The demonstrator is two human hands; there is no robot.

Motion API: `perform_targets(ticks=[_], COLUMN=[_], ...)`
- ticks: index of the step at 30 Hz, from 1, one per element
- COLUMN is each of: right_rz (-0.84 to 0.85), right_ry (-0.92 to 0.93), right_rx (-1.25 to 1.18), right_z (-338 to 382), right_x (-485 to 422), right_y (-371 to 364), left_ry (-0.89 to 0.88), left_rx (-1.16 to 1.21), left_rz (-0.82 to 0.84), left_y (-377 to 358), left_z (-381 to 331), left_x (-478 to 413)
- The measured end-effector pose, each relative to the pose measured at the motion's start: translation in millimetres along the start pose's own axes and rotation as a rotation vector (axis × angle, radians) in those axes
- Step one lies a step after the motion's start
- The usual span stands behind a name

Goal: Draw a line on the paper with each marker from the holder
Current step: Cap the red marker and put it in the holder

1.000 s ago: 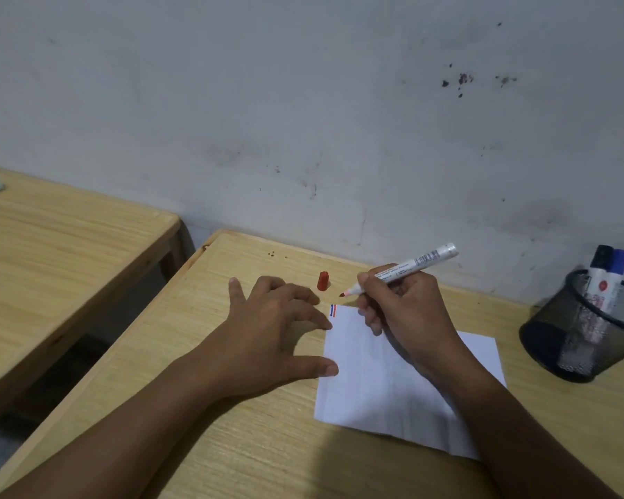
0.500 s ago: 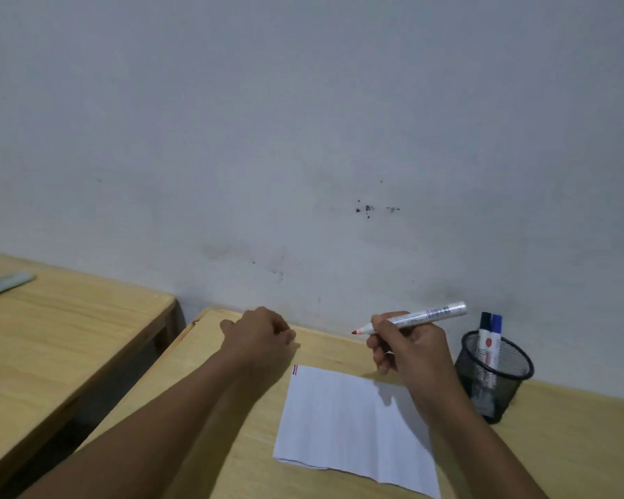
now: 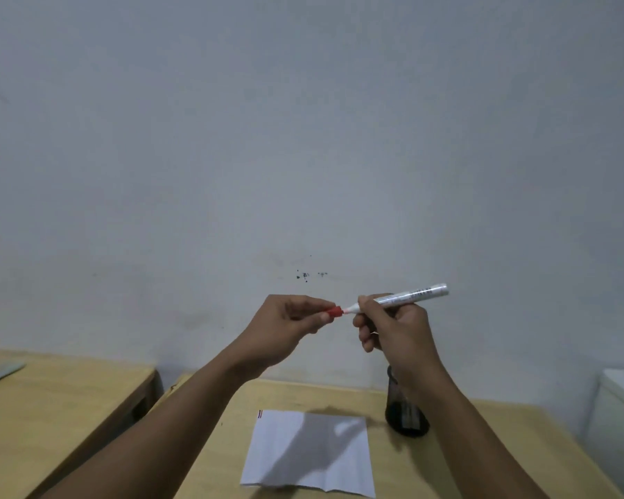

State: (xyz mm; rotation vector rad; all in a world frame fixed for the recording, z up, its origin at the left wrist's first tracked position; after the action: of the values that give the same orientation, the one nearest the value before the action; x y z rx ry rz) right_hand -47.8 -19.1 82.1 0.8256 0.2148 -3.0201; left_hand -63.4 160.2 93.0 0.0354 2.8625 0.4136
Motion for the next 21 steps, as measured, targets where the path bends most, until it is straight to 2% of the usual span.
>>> perform_targets(ticks=[7, 13, 16, 19, 21], right_rz=[0.095, 0.045, -0.079, -0.299, -0.220], right_ry=[0.100, 0.042, -0.002, 0.203, 0.392], right_rx=[0.088, 0.158, 0.226, 0.538, 0.719], right_z=[55, 62, 51, 58, 62], right_x=[11, 10, 4, 0, -1], right_y=[23, 52, 75, 108, 104], left_ry=[-0.138, -0.374, -0.397, -0.394, -0.435], left_rx=[-0.071, -0.393, -0.500, -0.552, -0.611], left_rz=[0.107, -0.205, -0.275, -0.338, -0.352], left_y=[-43, -63, -76, -78, -85], left_z=[-56, -90, -94, -95, -98], left_x=[12, 18, 14, 0, -5])
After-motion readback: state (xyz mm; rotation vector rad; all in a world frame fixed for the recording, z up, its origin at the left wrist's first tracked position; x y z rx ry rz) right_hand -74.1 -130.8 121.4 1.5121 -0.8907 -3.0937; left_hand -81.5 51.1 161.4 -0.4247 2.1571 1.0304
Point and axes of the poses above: each hand's wrist, its own x-axis away from the middle knuckle, its own y-axis out of the back of the hand, z = x × y, the point moved 9 cm from there along -x, towards the middle knuckle, and after that the axes turned 9 degrees about y, right-handed, at the moved point
